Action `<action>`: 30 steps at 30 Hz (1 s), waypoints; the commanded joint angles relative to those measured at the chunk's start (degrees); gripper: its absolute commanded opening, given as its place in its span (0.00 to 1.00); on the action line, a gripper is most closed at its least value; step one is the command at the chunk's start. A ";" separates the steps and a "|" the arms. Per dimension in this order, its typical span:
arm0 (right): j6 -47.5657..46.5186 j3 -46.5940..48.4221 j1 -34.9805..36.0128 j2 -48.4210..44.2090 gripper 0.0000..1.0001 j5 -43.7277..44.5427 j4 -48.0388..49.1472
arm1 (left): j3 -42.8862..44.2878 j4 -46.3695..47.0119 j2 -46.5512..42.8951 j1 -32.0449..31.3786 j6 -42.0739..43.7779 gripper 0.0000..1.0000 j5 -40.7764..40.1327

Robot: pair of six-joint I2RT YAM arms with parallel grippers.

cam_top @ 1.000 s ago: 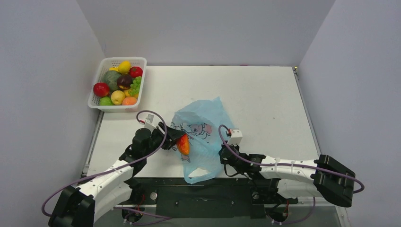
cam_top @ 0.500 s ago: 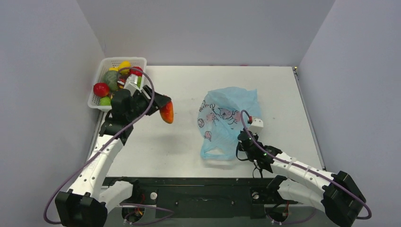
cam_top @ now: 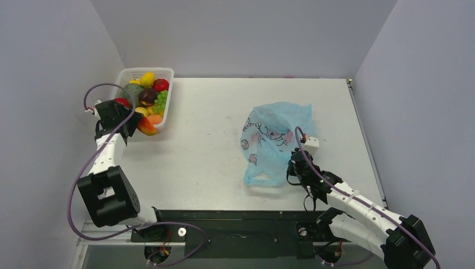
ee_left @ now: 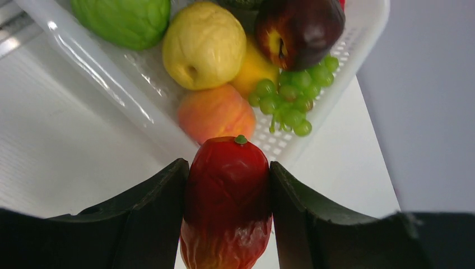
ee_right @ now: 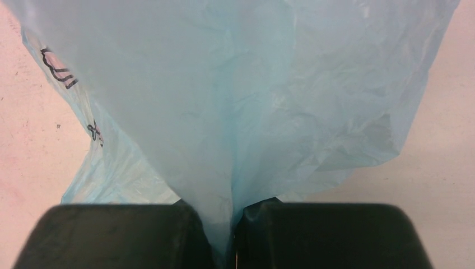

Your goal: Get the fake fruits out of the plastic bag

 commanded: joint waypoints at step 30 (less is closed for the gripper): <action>0.04 -0.41 -1.71 -4.88 0.00 -7.18 -2.50 | 46.18 16.62 40.60 0.91 -5.15 0.19 3.87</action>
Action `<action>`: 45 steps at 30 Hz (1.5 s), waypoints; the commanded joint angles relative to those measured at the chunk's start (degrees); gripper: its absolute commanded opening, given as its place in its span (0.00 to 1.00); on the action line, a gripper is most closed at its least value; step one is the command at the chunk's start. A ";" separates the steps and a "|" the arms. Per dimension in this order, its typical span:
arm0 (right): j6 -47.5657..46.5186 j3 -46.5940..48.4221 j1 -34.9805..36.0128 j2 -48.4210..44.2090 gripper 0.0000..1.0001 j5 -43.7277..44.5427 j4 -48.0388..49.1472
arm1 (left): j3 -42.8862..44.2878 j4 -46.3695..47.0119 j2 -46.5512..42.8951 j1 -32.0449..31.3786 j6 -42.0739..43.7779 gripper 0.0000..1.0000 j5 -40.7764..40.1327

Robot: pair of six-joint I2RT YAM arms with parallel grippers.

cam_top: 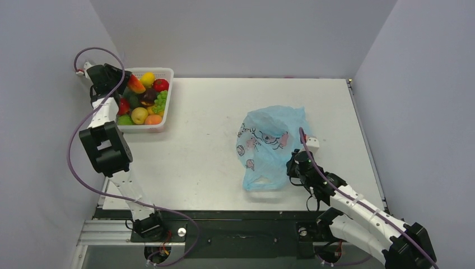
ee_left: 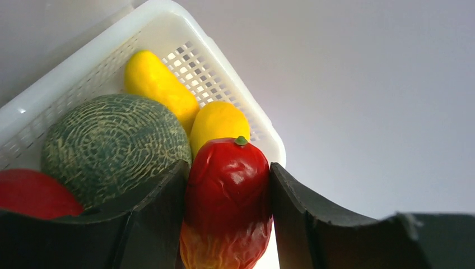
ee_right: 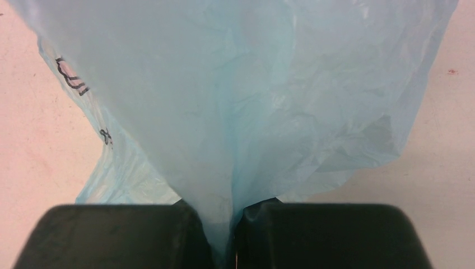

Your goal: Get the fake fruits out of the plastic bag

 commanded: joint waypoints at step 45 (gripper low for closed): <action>-0.87 -1.39 -2.16 0.57 0.00 -3.22 3.16 | -25.86 3.15 -11.79 -5.66 5.21 0.63 -7.13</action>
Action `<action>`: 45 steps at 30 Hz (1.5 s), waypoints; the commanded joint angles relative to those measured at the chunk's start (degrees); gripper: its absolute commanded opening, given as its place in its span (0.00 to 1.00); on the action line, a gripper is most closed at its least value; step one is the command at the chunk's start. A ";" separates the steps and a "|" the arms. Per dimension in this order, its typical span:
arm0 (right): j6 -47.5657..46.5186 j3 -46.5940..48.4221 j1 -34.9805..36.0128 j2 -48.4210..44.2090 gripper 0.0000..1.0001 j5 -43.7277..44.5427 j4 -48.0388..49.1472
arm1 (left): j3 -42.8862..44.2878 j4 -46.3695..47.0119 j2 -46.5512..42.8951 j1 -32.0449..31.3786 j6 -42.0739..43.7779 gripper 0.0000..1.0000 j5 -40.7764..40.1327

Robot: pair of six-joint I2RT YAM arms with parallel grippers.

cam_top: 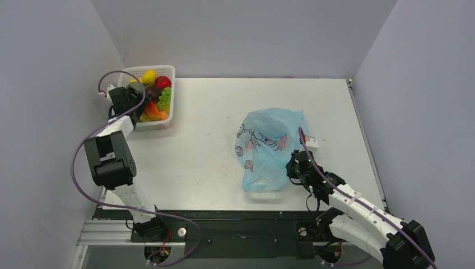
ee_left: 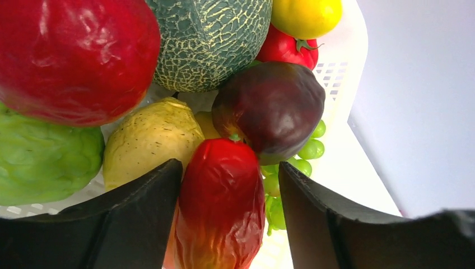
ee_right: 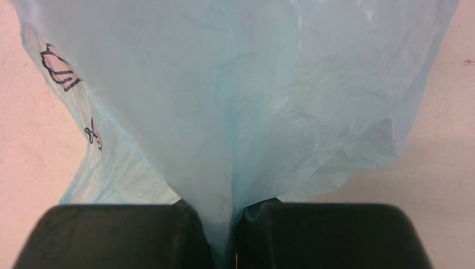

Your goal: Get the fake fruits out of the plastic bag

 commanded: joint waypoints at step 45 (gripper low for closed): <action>-0.99 19.97 -14.56 -19.94 0.82 0.68 -27.46 | -19.30 -27.20 -62.80 -42.13 -1.07 0.72 3.71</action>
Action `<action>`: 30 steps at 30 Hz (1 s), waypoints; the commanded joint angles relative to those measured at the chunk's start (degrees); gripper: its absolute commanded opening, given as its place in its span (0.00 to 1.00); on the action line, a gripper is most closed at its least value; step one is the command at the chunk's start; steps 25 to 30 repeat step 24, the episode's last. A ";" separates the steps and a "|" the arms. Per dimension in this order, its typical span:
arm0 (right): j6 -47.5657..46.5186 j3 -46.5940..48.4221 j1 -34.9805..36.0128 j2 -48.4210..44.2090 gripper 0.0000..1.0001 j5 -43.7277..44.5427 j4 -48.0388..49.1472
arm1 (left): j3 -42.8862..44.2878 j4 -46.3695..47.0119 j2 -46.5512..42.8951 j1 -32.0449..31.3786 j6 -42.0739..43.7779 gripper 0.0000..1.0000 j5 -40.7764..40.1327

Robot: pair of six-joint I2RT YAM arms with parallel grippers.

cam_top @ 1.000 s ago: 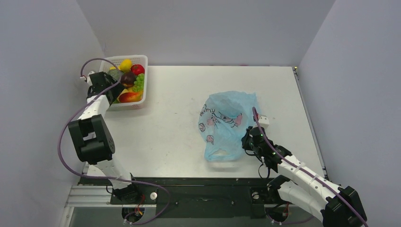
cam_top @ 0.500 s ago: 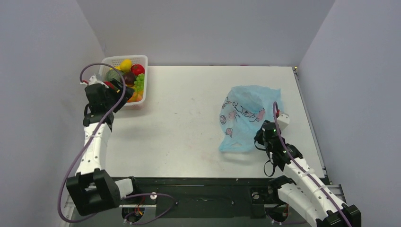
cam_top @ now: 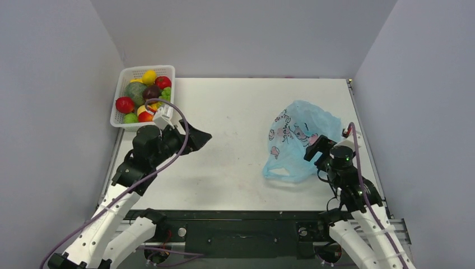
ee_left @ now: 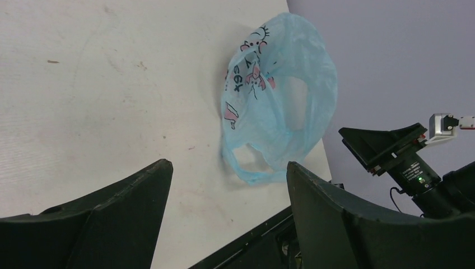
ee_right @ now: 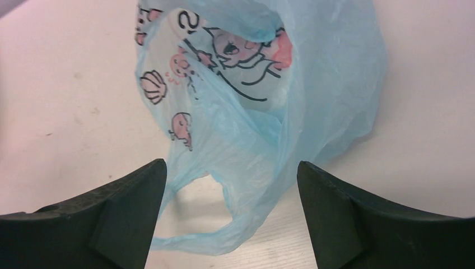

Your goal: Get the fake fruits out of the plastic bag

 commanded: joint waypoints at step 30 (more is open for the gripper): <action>-10.85 24.66 -0.12 -18.76 0.87 9.24 -14.82 | 14.20 -10.68 -20.01 -5.03 5.00 0.75 -15.19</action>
